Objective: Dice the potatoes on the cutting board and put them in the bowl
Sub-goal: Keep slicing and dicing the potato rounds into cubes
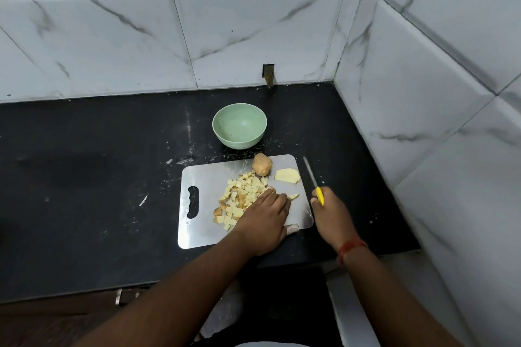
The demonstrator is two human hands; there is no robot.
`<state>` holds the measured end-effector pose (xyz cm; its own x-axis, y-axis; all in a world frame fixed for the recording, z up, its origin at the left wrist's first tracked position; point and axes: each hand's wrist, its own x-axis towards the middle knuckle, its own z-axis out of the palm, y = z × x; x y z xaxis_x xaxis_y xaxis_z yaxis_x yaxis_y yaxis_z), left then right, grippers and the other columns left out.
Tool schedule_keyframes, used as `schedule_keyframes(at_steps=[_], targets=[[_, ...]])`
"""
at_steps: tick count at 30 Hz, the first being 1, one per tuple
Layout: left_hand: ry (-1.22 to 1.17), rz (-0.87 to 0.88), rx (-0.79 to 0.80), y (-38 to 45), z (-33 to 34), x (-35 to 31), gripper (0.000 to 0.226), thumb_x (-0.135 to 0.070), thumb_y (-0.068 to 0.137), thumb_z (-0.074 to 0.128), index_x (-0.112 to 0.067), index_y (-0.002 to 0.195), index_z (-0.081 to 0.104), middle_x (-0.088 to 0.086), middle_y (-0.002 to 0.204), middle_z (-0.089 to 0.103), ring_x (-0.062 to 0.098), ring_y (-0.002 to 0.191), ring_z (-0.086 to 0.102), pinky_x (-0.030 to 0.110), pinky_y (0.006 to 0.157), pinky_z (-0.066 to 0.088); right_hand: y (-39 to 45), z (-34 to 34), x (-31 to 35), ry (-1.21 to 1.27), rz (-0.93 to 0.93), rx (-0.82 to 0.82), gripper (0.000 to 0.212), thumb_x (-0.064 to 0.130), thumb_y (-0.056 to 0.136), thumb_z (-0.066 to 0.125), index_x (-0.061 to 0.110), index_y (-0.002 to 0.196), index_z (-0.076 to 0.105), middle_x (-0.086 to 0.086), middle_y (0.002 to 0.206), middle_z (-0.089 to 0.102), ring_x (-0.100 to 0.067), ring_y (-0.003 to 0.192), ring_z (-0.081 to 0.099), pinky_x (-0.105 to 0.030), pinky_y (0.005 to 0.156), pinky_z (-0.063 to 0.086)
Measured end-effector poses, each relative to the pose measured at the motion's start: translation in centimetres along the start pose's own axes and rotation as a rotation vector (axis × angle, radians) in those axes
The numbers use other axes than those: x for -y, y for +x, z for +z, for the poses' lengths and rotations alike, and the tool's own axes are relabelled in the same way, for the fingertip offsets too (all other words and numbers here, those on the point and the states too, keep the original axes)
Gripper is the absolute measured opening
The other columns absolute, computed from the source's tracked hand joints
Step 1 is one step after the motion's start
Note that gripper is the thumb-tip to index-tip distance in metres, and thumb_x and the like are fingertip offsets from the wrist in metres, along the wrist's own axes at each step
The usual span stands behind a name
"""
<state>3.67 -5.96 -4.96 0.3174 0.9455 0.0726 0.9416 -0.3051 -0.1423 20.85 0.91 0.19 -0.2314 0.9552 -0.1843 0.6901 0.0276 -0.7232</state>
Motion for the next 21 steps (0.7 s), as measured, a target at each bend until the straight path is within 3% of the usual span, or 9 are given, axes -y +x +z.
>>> schedule_keyframes(at_steps=[6,12,21], targets=[[-0.119,-0.091,0.076,0.3,-0.8,-0.3,0.073,-0.055,0.107,0.028,0.0,0.154,0.036,0.016,0.153,0.041,0.039,0.144,0.032,0.042,0.124,0.017,-3.7,0.3,-0.7,-0.28,0.019,0.163,0.011,0.017,0.101,0.039,0.009,0.107,0.045,-0.016,0.101,0.064,-0.03,0.089,0.062,-0.034,0.072,0.047],[-0.101,-0.088,0.087,0.3,-0.8,-0.5,0.076,-0.057,0.104,0.022,0.0,0.151,0.041,0.014,0.149,0.045,0.035,0.137,0.036,0.042,0.121,0.024,-4.0,0.7,-0.4,-0.363,0.107,0.23,0.016,0.017,0.1,0.041,0.006,0.111,0.046,-0.017,0.111,0.063,-0.032,0.098,0.063,-0.031,0.074,0.046],[-0.093,-0.1,0.138,0.6,-1.1,-0.6,0.07,-0.053,0.106,0.027,-0.003,0.154,0.036,0.013,0.153,0.041,0.032,0.136,0.037,0.045,0.126,0.013,-3.2,1.1,1.5,-0.422,0.192,0.283,0.028,0.006,0.094,0.043,0.0,0.122,0.046,-0.021,0.122,0.06,-0.034,0.11,0.061,-0.033,0.085,0.047]])
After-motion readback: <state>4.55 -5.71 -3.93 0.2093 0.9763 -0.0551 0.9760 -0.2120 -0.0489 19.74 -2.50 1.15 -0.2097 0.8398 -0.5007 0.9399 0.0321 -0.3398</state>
